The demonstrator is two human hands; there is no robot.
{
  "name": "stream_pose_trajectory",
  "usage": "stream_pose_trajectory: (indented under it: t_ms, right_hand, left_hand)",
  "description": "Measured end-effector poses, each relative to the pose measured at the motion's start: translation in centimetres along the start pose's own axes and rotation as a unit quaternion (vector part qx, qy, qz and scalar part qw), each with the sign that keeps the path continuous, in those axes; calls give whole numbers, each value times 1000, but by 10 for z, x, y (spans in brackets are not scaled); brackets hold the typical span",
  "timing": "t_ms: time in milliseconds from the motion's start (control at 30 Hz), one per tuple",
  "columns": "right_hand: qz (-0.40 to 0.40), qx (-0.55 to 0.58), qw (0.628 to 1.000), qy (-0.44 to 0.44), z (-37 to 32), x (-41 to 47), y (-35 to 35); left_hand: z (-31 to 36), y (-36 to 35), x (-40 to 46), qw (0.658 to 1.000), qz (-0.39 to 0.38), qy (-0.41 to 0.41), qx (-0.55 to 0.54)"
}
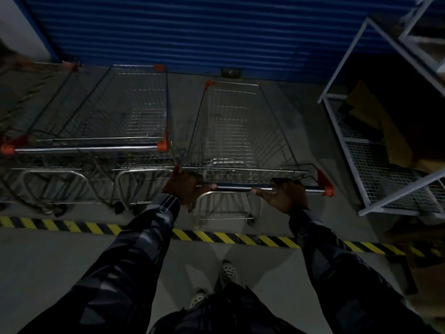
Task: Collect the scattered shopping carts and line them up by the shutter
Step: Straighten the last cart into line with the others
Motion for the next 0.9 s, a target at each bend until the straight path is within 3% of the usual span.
stream_pose_trajectory:
  t_ms: [267, 600, 800, 900]
  right_hand:
    - [44, 0, 999, 24, 26, 64, -11]
    - [21, -11, 1000, 17, 69, 100, -21]
    - [-40, -1, 999, -23, 85, 114, -29]
    - [-56, 8, 998, -34, 85, 122, -30]
  left_hand:
    - [-9, 0, 59, 998, -8, 34, 50]
    - [5, 0, 120, 998, -34, 32, 43]
    - [9, -9, 148, 999, 7, 20, 41]
    - [-2, -11, 165, 999, -8, 18, 40]
Point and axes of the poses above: each hand's wrist, its own x-axis towards the middle knuckle, its own y-axis out of the back of the hand, z = x × y, the point moved 3 cm from there along x, towards the middle knuckle
